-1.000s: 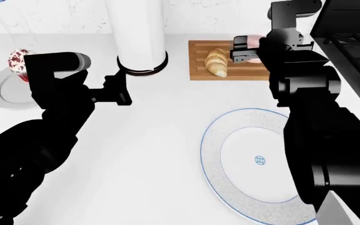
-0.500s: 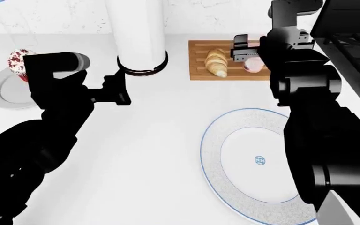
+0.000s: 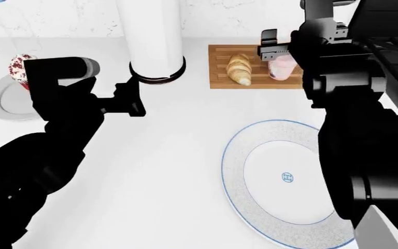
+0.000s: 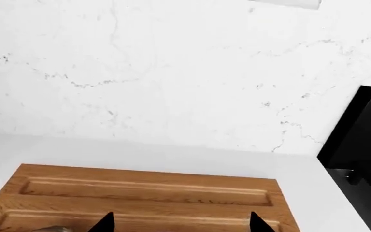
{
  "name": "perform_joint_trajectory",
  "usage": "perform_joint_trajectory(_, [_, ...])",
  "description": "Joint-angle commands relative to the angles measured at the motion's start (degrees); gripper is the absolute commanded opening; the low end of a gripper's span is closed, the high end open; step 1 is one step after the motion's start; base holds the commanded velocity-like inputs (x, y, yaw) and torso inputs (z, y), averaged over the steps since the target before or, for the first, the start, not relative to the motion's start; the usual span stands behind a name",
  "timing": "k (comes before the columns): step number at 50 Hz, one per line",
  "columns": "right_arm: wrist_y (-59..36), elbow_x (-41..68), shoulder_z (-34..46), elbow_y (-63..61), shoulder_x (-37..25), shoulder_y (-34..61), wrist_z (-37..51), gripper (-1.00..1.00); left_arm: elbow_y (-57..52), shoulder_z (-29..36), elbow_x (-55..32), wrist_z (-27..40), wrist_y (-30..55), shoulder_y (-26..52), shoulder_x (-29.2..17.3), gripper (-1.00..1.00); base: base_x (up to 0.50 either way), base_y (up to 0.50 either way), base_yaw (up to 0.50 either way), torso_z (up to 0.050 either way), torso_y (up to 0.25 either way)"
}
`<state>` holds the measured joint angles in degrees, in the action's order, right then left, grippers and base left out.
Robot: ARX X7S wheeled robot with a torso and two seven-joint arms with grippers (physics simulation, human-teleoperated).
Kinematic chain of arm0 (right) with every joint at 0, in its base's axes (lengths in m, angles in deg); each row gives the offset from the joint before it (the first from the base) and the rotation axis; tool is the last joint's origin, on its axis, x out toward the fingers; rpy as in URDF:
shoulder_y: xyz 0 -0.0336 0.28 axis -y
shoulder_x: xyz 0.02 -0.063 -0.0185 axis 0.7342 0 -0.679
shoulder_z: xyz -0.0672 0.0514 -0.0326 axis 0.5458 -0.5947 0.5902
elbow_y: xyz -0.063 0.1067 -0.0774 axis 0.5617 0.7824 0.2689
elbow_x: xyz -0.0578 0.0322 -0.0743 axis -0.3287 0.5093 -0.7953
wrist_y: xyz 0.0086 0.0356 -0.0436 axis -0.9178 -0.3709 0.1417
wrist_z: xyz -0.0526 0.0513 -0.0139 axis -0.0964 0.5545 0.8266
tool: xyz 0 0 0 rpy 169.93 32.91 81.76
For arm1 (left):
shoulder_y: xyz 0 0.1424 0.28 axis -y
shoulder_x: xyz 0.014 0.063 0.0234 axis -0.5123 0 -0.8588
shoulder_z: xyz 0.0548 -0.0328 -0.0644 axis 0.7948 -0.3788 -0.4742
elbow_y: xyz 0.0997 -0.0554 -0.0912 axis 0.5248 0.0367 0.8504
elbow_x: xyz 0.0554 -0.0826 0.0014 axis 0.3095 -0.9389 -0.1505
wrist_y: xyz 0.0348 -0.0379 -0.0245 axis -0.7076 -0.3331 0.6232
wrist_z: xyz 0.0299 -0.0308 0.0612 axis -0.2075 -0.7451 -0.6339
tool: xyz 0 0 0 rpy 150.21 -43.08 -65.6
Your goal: From the different types of pastries on the counter, select a croissant and place it on the cutting board. Then retrieve a jar of jam from the cabinet and place it alongside the croissant on the cutting board.
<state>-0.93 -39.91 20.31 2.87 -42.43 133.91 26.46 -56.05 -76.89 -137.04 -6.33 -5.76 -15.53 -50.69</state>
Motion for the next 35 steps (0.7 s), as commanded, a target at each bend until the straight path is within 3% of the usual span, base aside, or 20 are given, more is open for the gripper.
perform_joint_trajectory(1, [-3.3, 0.4, 0.0, 0.0, 0.0, 4.3, -0.7, 1.00, -3.9, -0.6, -1.8, 2.3, 1.6, -0.3, -0.9, 1.00, 0.00, 0.00, 0.00, 0.000, 0.000])
perform_joint_trajectory(14, [-5.9, -1.1, 2.1, -0.2, 0.7, 12.7, -0.2, 1.00, -8.6, -2.0, -4.7, 5.7, 3.8, -0.3, -2.3, 1.00, 0.00, 0.00, 0.00, 0.000, 0.000])
perform_joint_trajectory(15, [-7.3, -1.1, 2.2, -2.7, 0.6, 12.2, -0.7, 1.00, -9.2, -2.0, -5.0, 6.0, 4.0, -0.4, -2.4, 1.00, 0.00, 0.00, 0.00, 0.000, 0.000])
perform_joint_trajectory(19, [-29.1, -0.8, 2.7, -37.1, -1.6, -0.1, -2.9, 1.00, -11.5, -2.0, -6.0, 7.0, 4.8, -0.5, -2.8, 1.00, 0.00, 0.00, 0.00, 0.000, 0.000])
perform_joint_trajectory(22, [-37.2, -0.3, 2.6, -54.3, -3.0, -4.3, -4.0, 1.00, -12.5, -2.7, -7.1, 7.4, 4.6, -0.7, -2.7, 1.00, 0.00, 0.00, 0.00, 0.000, 0.000])
perform_joint_trajectory(31, [-50.1, 1.5, 0.3, -78.0, -6.1, -12.6, -5.8, 1.00, -14.5, -2.0, -7.6, 9.3, 6.1, 0.2, -2.9, 1.00, 0.00, 0.00, 0.00, 0.000, 0.000])
perform_joint_trajectory(35, [-53.9, 2.0, -0.2, -85.6, -6.9, -15.7, -6.1, 1.00, -15.2, -1.9, -8.4, 10.4, 6.8, 0.8, -2.7, 1.00, 0.00, 0.00, 0.00, -0.015, 0.231])
